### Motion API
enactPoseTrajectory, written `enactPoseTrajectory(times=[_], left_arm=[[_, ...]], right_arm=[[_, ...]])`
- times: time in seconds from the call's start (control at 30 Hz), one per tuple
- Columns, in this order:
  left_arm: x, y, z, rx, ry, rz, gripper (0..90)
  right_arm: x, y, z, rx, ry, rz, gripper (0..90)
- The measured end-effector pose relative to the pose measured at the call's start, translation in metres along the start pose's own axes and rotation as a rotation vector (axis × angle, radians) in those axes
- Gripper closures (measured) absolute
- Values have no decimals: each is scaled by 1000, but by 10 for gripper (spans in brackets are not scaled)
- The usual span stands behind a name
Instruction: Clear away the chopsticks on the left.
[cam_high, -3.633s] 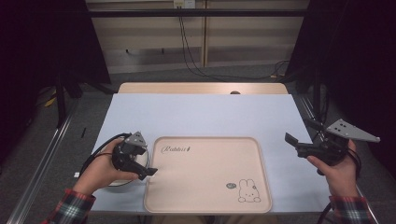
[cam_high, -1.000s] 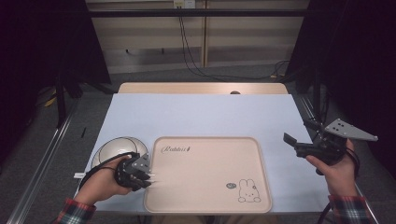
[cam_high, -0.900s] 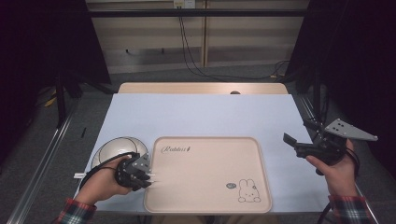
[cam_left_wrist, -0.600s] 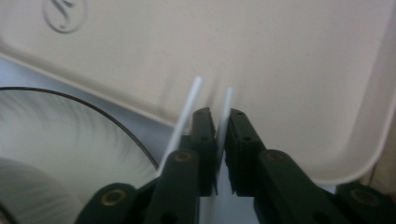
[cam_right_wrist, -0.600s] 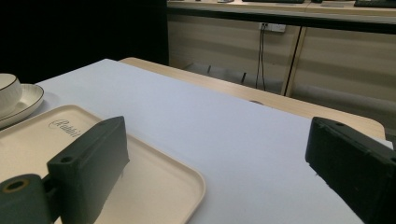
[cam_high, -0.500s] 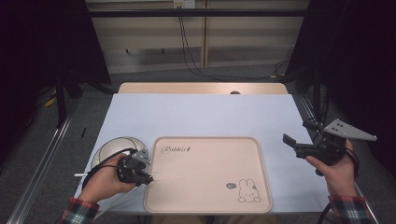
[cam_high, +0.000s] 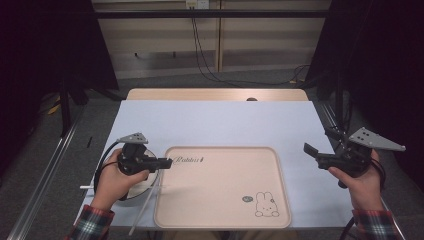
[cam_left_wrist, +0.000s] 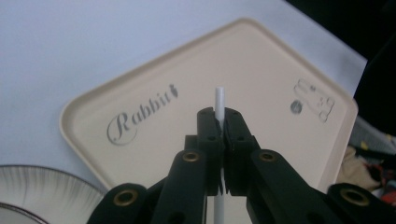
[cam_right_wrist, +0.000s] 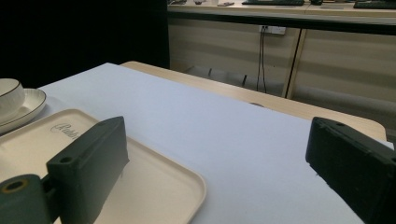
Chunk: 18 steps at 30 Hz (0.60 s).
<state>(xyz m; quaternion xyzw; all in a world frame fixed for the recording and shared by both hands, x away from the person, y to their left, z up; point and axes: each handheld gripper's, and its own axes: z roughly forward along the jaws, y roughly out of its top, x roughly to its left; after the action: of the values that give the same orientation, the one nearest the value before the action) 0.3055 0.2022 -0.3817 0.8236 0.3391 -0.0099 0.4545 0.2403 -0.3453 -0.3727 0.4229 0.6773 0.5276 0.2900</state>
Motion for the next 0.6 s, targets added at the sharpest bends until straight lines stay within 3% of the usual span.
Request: enactPoseTrajectory(times=[0.1,0.3,0.47,0.53,0.6], left_arm=[[-2,6,-6,-92,3,-14,877],[-8,12,-16,-223,-2,-27,877],[-10,14,-23,-300,-1,-37,877],[-12,14,-25,-325,17,-39,877],[-13,16,-28,-347,4,-43,877]], right_arm=[[0,0,1,-13,-6,2,51],[-1,0,-1,-17,-6,5,51],[-1,1,-1,-22,-10,12,51],[-1,0,-1,-17,-7,5,50],[-1,0,0,-17,-5,6,50]])
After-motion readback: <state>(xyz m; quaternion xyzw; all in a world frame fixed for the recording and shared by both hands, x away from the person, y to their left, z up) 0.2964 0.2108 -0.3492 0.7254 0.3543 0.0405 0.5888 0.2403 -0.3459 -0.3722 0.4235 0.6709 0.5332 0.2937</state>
